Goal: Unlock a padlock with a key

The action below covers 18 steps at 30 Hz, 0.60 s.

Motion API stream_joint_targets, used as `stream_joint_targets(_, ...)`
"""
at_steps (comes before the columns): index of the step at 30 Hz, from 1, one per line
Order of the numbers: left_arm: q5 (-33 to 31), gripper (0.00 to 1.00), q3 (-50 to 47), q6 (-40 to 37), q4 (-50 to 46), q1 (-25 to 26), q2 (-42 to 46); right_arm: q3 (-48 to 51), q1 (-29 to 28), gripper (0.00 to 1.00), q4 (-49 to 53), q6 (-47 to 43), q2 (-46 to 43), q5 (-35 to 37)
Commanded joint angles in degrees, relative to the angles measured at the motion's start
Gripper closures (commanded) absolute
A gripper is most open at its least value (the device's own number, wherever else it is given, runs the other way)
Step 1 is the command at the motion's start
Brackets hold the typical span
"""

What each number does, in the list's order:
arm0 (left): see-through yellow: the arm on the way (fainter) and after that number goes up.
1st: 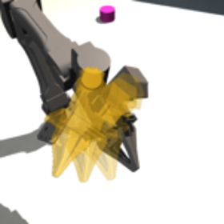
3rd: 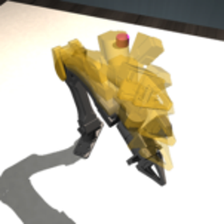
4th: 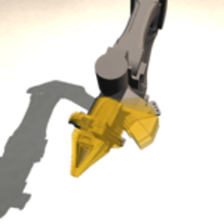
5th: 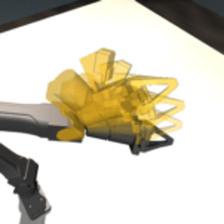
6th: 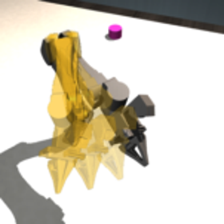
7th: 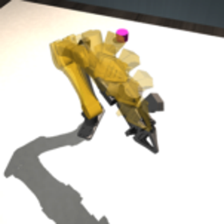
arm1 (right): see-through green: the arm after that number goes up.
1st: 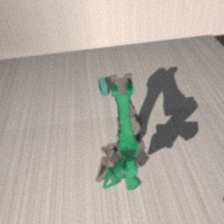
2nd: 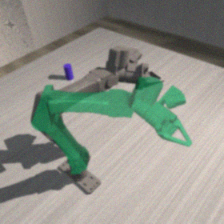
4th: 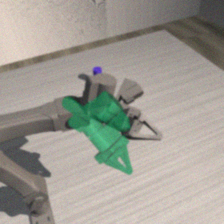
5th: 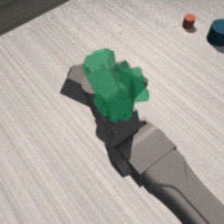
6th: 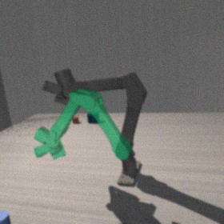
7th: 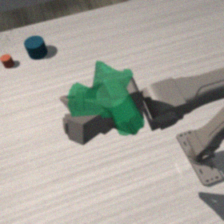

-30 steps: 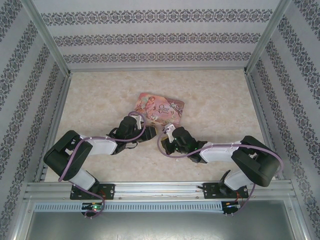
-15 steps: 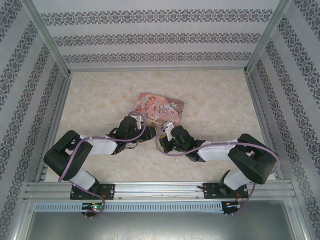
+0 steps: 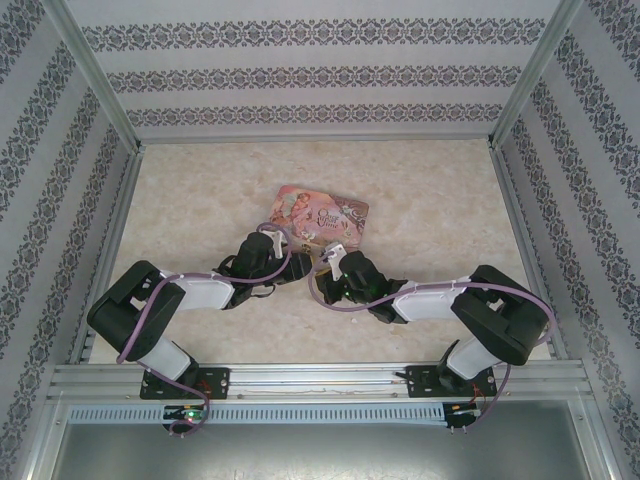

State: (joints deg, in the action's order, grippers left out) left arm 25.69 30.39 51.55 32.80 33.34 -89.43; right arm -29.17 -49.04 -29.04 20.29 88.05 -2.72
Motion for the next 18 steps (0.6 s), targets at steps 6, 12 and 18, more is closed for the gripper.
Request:
stream_joint_targets(6, 1.21, 0.7, 1.61, 1.01, 3.96, 0.85, -0.48, -0.95, -0.53, 1.0, -0.78, 1.69, 0.94, 3.68)
stream_joint_targets(12, 0.92, 0.7, 1.6, 1.01, 4.03, 0.85, -0.4, -0.34, -0.53, 1.0, -0.05, 1.59, 1.16, 2.78)
stream_joint_targets(18, 0.76, 0.7, 1.84, 0.92, 3.85, 0.85, -0.4, 0.46, -0.49, 1.0, 0.3, 1.72, 1.49, 2.12)
